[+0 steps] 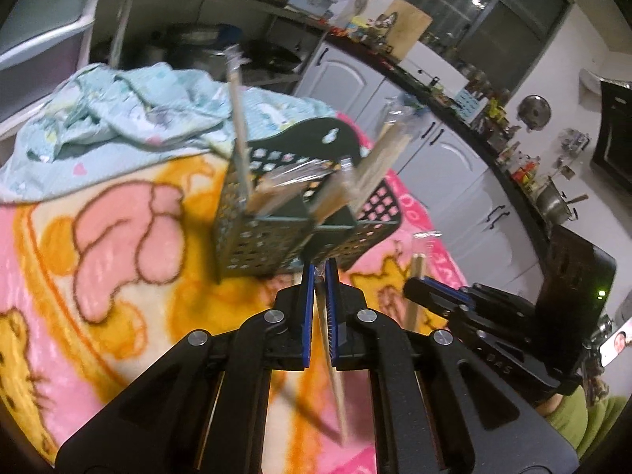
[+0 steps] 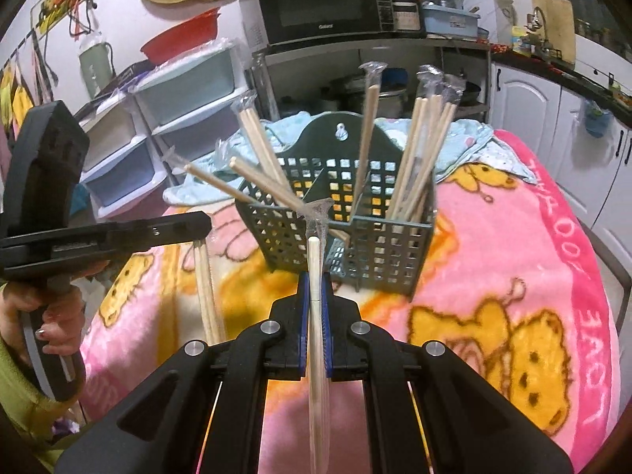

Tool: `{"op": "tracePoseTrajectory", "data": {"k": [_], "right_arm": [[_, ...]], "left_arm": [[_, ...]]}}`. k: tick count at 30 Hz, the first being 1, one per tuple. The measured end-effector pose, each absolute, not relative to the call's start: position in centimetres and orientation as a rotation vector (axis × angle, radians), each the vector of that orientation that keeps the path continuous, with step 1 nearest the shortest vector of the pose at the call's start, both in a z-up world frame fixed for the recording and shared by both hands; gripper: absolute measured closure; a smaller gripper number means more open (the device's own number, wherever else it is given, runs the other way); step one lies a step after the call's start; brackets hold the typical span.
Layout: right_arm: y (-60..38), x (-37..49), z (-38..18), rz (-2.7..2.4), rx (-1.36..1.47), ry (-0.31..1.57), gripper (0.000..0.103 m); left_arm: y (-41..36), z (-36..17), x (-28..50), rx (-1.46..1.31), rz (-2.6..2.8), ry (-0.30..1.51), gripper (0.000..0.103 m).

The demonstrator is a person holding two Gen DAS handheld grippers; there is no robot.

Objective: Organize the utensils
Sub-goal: 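Lift the wrapped chopsticks and lower them upright into the green caddy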

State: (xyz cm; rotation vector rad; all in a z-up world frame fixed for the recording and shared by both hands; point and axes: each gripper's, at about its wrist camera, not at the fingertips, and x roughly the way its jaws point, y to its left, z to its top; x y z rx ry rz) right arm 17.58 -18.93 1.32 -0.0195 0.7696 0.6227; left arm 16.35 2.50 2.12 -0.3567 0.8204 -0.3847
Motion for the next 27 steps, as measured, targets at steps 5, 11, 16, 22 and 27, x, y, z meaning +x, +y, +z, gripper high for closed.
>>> {"op": "tracePoseTrajectory", "data": {"k": [5,11,16,22,27], "right_arm": [[-20.0,17.5,2.1,0.608,-0.004,0.746,0.097],[-20.9,17.4,2.7,0.590,0.014,0.723,0.097],[-21.4,17.3,3.3,0.580,0.020,0.703,0.097],[-22.0,17.2,4.2,0.564,0.040,0.668,0.097],[-22.3,17.2,5.6,0.556,0.057,0.624,0.097]], "left_arm": [[1.4,3.5,16.3,-0.338,-0.416,0.789,0.100],[0.2,5.1,16.5,-0.318,-0.443,0.753,0.100],[-0.6,6.1,16.7,-0.303,-0.458,0.730,0.100],[-1.2,7.2,16.9,-0.291,-0.466,0.703,0.100],[-1.5,8.7,17.1,-0.274,-0.472,0.672,0.100]]}}
